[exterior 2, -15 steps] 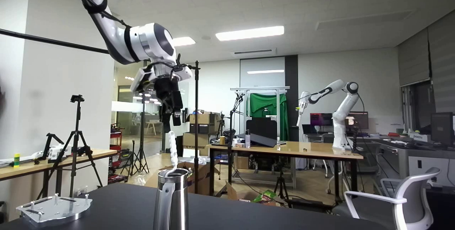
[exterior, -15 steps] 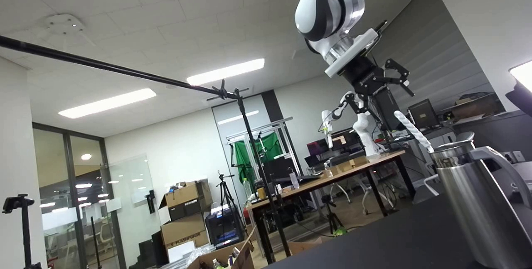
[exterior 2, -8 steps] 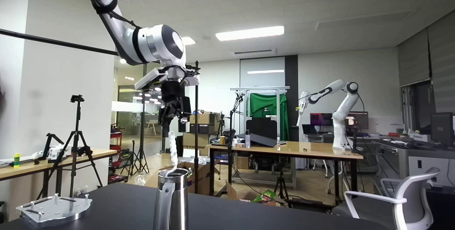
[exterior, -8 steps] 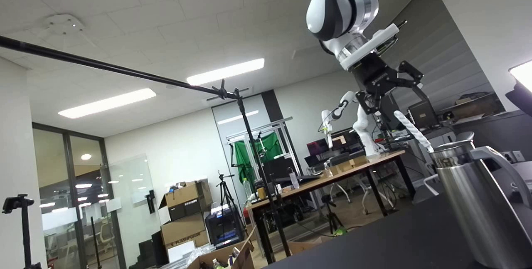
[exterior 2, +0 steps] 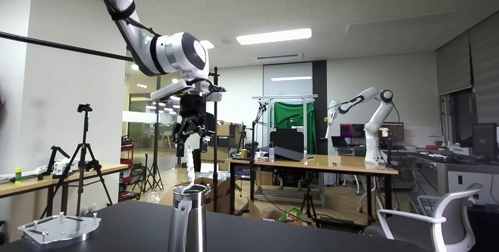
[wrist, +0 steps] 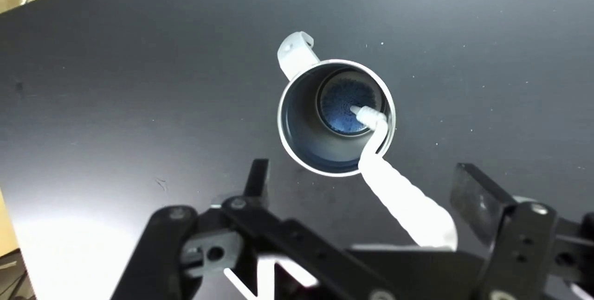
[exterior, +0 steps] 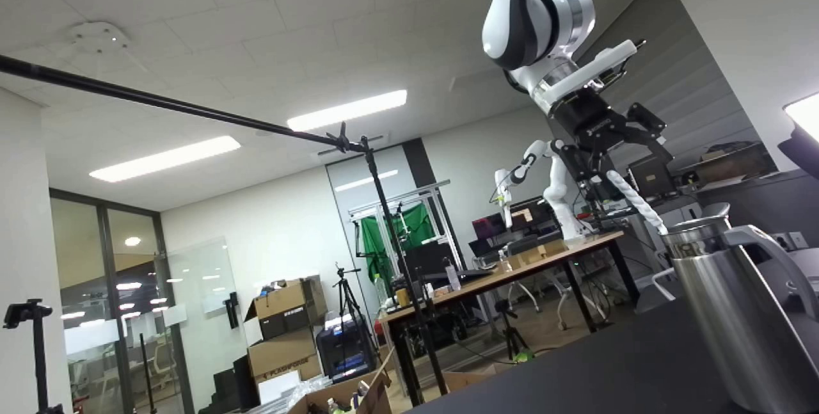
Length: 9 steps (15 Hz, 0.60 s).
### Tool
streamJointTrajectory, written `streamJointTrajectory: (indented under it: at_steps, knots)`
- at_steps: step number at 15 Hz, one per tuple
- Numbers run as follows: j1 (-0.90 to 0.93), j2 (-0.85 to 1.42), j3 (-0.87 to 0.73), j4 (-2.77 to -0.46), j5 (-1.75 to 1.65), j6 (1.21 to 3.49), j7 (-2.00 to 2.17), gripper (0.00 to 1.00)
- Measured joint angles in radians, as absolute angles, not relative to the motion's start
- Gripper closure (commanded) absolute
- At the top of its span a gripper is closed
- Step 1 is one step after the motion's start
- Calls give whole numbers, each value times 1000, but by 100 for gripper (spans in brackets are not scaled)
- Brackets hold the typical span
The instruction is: Put the flask inside the flask and use it to scrub the inside
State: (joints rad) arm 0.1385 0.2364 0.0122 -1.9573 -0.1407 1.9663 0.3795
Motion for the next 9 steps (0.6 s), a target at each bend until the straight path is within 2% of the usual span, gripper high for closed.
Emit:
streamJointTrajectory:
  at_steps: [9]
  knots:
    - [193, 267, 35, -1957, -280, 1967, 402, 0]
